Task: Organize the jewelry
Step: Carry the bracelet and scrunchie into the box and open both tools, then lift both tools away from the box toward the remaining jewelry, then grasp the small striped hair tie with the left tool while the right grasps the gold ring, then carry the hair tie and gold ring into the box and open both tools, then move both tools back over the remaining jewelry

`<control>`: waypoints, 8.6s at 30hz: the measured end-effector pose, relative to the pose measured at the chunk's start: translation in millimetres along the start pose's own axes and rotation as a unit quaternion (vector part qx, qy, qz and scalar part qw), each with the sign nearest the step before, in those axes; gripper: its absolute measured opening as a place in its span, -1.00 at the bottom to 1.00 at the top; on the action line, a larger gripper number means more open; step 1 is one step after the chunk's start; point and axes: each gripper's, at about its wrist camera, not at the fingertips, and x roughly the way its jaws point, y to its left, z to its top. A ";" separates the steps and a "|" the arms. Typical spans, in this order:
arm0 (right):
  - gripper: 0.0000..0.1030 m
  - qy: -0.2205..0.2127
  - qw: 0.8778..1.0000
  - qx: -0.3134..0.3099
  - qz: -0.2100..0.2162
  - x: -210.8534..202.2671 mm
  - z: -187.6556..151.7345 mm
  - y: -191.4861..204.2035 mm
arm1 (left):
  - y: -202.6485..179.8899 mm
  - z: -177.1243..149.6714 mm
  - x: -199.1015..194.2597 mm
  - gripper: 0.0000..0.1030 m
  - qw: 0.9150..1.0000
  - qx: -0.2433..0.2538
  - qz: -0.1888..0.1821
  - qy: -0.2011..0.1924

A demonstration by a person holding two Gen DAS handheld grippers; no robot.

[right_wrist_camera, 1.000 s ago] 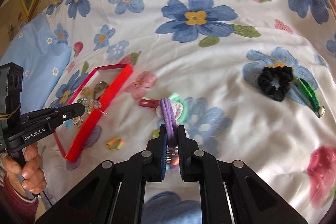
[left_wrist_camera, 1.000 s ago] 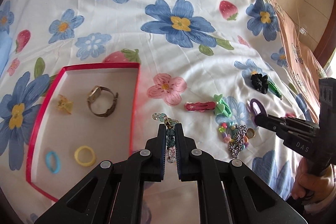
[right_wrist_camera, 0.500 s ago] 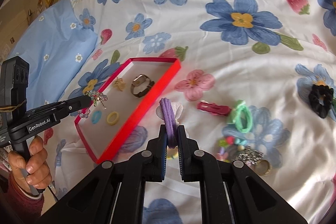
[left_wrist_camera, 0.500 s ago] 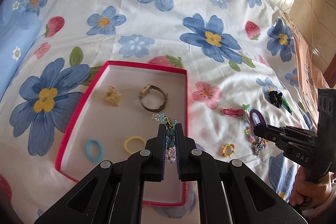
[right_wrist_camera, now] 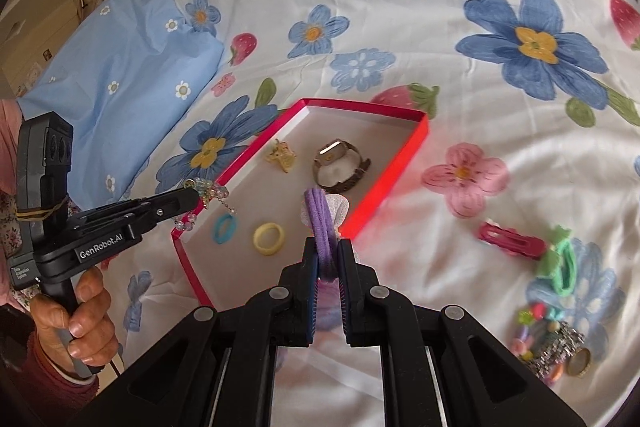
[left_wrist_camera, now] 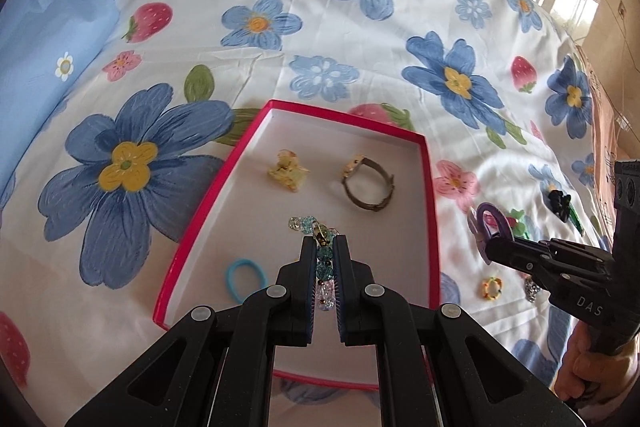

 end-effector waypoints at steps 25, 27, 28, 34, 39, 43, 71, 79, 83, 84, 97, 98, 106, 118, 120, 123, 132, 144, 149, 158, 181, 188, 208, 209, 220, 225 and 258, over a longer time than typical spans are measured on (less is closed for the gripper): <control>-0.74 0.099 0.992 -0.077 -0.031 113.1 30.8 23.8 | 32.5 25.9 111.4 -0.86 0.998 -0.024 0.028 0.059; -0.74 0.103 0.991 -0.079 -0.031 114.5 30.9 24.0 | 32.6 25.8 114.5 -0.86 0.997 -0.024 0.031 0.063; -0.74 0.105 0.991 -0.081 -0.031 115.0 30.6 23.8 | 32.6 25.7 115.9 -0.86 0.997 -0.024 0.032 0.065; -0.70 0.112 0.990 -0.086 -0.028 117.4 31.7 24.5 | 32.3 25.6 118.6 -0.84 0.997 -0.024 0.036 0.068; -0.53 0.112 0.990 -0.084 -0.021 116.5 31.5 25.1 | 33.1 23.4 116.2 -0.70 0.997 -0.027 0.039 0.068; -0.42 0.109 0.990 -0.090 -0.023 115.0 30.1 29.1 | 33.0 22.1 112.0 -0.58 0.997 -0.027 0.044 0.065; -0.16 -0.006 0.999 0.013 -0.037 -5.8 -2.9 -22.2 | 5.0 -3.2 31.4 0.04 0.999 -0.040 0.021 0.026; -0.16 -0.053 0.992 0.074 -0.083 -62.7 -33.1 -66.4 | -28.0 -22.1 3.4 0.15 1.000 -0.022 -0.001 0.018; -0.16 -0.065 0.988 0.099 -0.100 -85.4 -44.7 -87.5 | -44.9 -26.2 -4.0 0.16 1.000 -0.007 -0.017 0.018; -0.16 -0.067 0.987 0.103 -0.104 -89.5 -47.0 -91.3 | -50.3 -27.3 -5.7 0.16 1.000 -0.002 -0.022 0.019; -0.16 -0.072 0.979 0.136 -0.130 -126.8 -87.1 -125.0 | -101.5 -35.7 2.4 0.18 0.997 0.052 -0.044 0.041; -0.16 -0.071 0.979 0.137 -0.130 -127.4 -89.8 -125.6 | -105.5 -36.1 5.0 0.18 0.997 0.055 -0.045 0.044; -0.16 -0.058 0.981 0.137 -0.125 -118.8 -95.2 -130.4 | -132.6 -38.6 23.6 0.18 0.993 0.091 -0.047 0.061; -0.18 -0.007 0.984 0.085 -0.158 -85.5 -94.6 -136.5 | -162.2 -39.4 74.4 0.18 0.986 0.134 -0.037 0.086; -0.18 0.003 0.984 0.072 -0.165 -77.5 -93.9 -135.3 | -165.3 -39.8 82.7 0.16 0.986 0.137 -0.037 0.091; -0.21 0.011 0.983 0.057 -0.173 -66.7 -93.4 -134.0 | -168.1 -41.0 96.6 0.14 0.984 0.140 -0.039 0.103; -0.56 0.005 0.983 0.051 -0.179 -64.8 -93.5 -133.0 | -167.8 -40.9 108.1 -0.91 0.983 0.139 -0.054 0.104; -0.56 -0.025 0.989 0.049 -0.134 -86.2 -82.1 -101.1 | -140.4 -39.8 54.4 -0.92 0.989 0.107 -0.073 0.065; -0.56 -0.029 0.993 0.036 -0.110 -83.3 -75.6 -78.5 | -119.9 -41.3 28.8 -0.92 0.992 0.089 -0.071 0.049; -0.56 -0.022 0.997 0.006 -0.077 -68.2 -66.3 -39.2 | -80.0 -42.6 -6.3 -0.92 0.996 0.057 -0.065 0.027; -0.56 -0.003 0.998 -0.065 -0.003 -13.1 -30.8 44.3 | 11.2 -42.7 -29.3 -0.92 0.999 -0.033 -0.027 0.009; -0.56 0.013 0.997 -0.073 0.015 16.6 -20.3 57.4 | 30.8 -34.5 -11.8 -0.92 0.998 -0.051 -0.014 0.018; -0.56 0.103 0.987 -0.120 -0.015 102.2 -14.6 72.1 | 52.5 -14.4 81.7 -0.91 0.995 -0.062 0.017 0.082; -0.56 0.104 0.987 -0.120 -0.015 103.5 -15.1 71.5 | 52.9 -15.4 82.1 -0.91 0.994 -0.063 0.018 0.083; -0.53 0.106 0.987 -0.119 -0.009 103.5 -14.2 69.8 | 48.9 -16.3 78.1 -0.55 0.995 -0.059 0.032 0.076; -0.48 0.101 0.989 -0.109 -0.004 100.2 -13.0 68.8 | 47.0 -17.2 68.3 -0.53 0.995 -0.058 0.035 0.070; 0.02 -0.038 0.995 0.057 -0.073 -84.5 -66.1 -51.1 | -38.0 -36.6 -21.4 0.32 0.999 0.004 -0.025 0.027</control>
